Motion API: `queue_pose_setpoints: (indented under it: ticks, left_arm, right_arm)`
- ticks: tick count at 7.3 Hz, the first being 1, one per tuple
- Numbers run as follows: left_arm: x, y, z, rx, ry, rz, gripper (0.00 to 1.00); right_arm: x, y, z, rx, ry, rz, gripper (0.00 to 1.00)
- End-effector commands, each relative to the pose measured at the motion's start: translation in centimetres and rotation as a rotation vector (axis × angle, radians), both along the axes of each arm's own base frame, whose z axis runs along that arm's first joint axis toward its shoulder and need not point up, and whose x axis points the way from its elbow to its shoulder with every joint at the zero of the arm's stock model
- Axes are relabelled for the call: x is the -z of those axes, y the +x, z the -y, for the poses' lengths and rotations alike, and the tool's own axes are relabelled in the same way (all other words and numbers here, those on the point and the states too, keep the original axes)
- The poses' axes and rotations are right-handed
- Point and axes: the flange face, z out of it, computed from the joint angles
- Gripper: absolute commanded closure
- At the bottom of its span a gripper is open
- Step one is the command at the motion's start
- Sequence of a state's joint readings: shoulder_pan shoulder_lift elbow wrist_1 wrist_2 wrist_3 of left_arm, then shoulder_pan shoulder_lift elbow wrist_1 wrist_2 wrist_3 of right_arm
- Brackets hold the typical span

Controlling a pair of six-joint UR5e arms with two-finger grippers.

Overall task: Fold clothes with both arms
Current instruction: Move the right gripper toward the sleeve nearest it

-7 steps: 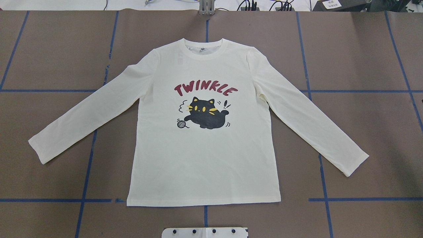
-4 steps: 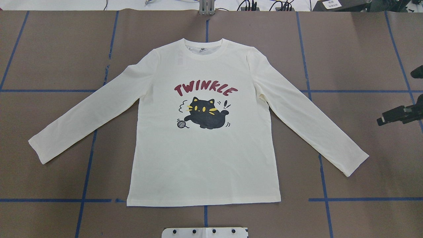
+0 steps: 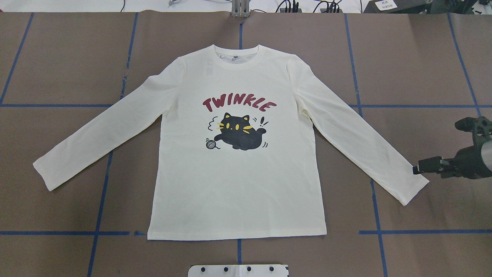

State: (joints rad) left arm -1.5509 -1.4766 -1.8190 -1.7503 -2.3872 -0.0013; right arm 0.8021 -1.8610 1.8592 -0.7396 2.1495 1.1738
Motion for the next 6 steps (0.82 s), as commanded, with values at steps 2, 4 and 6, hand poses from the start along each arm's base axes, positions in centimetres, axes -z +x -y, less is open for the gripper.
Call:
queue_pose_setpoints:
  ticks: [2,4,6]
  left_arm:
    - [-0.1,0.0,0.0,0.001,-0.002,0.002,0.0]
    - [0.0,0.0,0.0,0.001,-0.001,0.002,0.0]
    - [-0.1,0.0,0.0,0.001,-0.002,0.002,0.0]
  right_arm:
    - [-4.8,-1.7,-0.8,-0.049,-0.088,-0.046,0.1]
    - [-5.7,-1.6,-0.9,-0.053,-0.09,-0.045,0.19]
    - [-5.7,-1.8,-0.8,-0.072,-0.12,-0.041,0.74]
